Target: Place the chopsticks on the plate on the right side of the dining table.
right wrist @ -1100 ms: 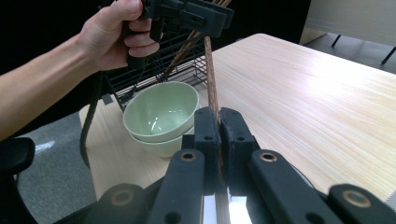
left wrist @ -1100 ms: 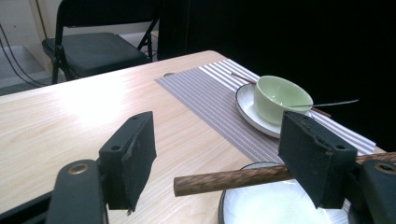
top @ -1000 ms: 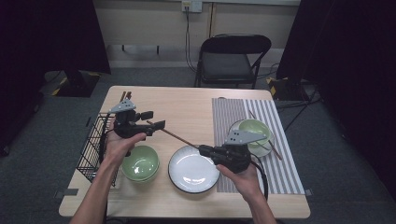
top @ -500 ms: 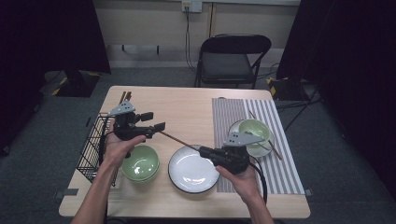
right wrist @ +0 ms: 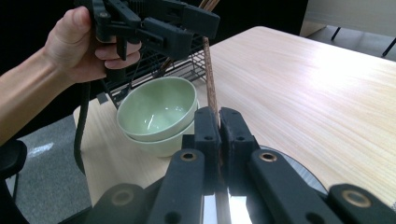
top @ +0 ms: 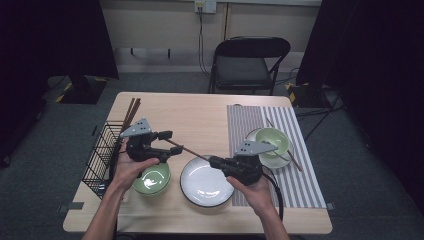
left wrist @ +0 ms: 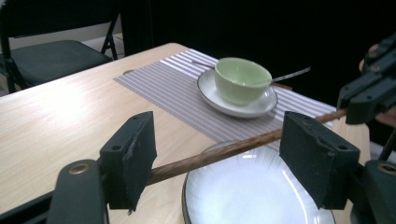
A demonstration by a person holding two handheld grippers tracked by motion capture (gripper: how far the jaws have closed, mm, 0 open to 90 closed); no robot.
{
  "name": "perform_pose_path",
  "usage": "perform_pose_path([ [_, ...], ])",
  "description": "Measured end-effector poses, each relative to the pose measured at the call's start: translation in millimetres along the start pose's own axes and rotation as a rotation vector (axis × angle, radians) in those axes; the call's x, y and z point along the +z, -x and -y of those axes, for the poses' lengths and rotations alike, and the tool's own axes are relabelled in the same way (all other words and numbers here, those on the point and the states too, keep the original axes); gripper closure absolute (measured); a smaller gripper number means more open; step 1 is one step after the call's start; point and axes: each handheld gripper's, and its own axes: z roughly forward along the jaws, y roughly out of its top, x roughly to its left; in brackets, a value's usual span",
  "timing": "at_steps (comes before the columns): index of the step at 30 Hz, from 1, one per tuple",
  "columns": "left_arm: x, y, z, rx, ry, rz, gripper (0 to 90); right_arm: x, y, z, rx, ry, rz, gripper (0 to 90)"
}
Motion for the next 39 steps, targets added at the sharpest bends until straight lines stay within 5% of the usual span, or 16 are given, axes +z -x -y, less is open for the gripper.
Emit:
perform_pose_path([
  [9,0.3,2.1,17.3,0.085,-0.039,0.017,31.4,1.4,-7.7,-3.2,-0.023,-0.021,-0.016,86.6],
  [20,0.3,2.0,20.0,0.101,-0.062,0.011,33.0,5.9,-10.9,-14.5,-0.02,-0.027,-0.018,86.5],
  [26,6.1,7.2,25.6,0.158,-0.059,-0.012,31.2,5.8,-12.4,-22.7,-0.018,-0.04,-0.006,86.5],
  [39,14.5,4.6,27.4,0.187,-0.047,-0.067,52.6,8.7,-13.8,-40.9,-0.02,-0.069,0.003,86.6],
])
